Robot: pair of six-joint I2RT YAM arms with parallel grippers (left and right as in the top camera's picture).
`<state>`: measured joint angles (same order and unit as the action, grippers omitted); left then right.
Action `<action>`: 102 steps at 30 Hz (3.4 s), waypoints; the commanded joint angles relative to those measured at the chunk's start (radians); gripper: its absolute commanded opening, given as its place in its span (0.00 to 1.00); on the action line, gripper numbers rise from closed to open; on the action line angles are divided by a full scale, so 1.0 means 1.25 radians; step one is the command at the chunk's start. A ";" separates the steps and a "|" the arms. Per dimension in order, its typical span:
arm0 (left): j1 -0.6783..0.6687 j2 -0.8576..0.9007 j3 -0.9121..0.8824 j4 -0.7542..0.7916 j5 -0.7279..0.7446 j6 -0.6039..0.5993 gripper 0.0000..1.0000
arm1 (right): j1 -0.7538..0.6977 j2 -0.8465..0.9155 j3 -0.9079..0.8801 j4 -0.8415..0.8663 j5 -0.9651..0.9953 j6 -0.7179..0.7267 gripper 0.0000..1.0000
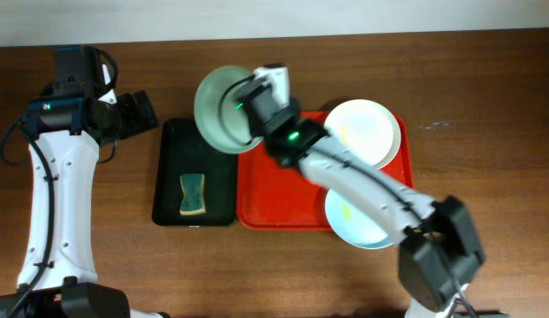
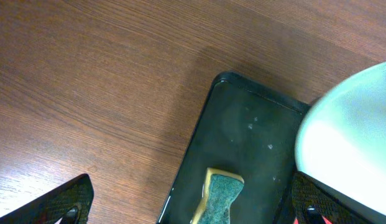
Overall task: Clean dirty plates on tray and stack at the side
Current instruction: 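Carry the pale green plate right and set it on the table beside the tray, then release the pale green plate and move the right gripper to the light blue plate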
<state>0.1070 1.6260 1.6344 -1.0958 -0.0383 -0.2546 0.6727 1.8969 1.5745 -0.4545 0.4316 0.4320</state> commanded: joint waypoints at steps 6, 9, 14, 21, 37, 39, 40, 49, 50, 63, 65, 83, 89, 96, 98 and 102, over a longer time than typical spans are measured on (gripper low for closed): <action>0.003 -0.002 0.003 0.002 -0.003 -0.008 0.99 | -0.361 -0.130 0.009 -0.170 -0.511 0.101 0.04; 0.003 -0.002 0.003 0.002 -0.003 -0.008 0.99 | -0.492 -0.127 0.008 -0.267 -0.546 0.096 0.04; 0.003 -0.002 0.003 0.002 -0.003 -0.008 0.99 | -0.735 -0.116 0.005 -0.419 -0.546 0.092 0.04; 0.003 -0.002 0.003 0.002 -0.003 -0.008 0.99 | -0.964 -0.110 -0.039 -0.503 -0.486 -0.002 0.04; 0.003 -0.002 0.003 0.002 -0.003 -0.008 0.99 | -1.049 -0.109 -0.367 -0.175 -0.407 0.066 0.04; 0.003 -0.002 0.003 0.002 -0.003 -0.008 0.99 | -1.048 -0.109 -0.397 -0.128 -0.408 0.066 0.04; 0.003 -0.002 0.003 0.002 -0.003 -0.008 0.99 | -1.044 -0.109 -0.405 -0.113 -0.410 0.066 0.04; 0.003 -0.002 0.003 0.002 -0.003 -0.008 0.99 | -0.972 -0.109 -0.419 -0.059 -0.440 0.065 0.13; 0.003 -0.002 0.003 0.002 -0.003 -0.008 0.99 | -0.969 -0.109 -0.419 -0.054 -0.439 0.065 0.40; 0.003 -0.002 0.003 0.002 -0.003 -0.008 0.99 | -0.905 -0.244 -0.295 -0.375 -0.465 -0.047 0.75; 0.003 -0.002 0.003 0.002 -0.003 -0.008 0.99 | -0.877 -0.293 -0.295 -0.449 -0.458 -0.048 0.72; 0.003 -0.002 0.003 0.002 -0.003 -0.008 0.99 | -0.747 -0.478 -0.452 -0.636 -0.394 -0.049 0.60; 0.003 -0.002 0.003 0.002 -0.003 -0.008 0.99 | -0.747 -0.479 -0.476 -0.622 -0.423 -0.049 0.61; 0.003 -0.002 0.003 0.002 -0.003 -0.008 0.99 | -0.747 -0.479 -0.476 -0.620 -0.423 -0.049 0.61; 0.003 -0.002 0.003 0.002 -0.003 -0.008 0.99 | -0.747 -0.479 -0.476 -0.620 -0.423 -0.049 0.61; 0.003 -0.002 0.003 0.002 -0.003 -0.008 0.99 | -0.747 -0.479 -0.486 -0.617 -0.430 -0.049 0.61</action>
<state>0.1070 1.6260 1.6344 -1.0958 -0.0383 -0.2546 -0.2710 1.2972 0.9798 -1.2289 -0.0944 0.3698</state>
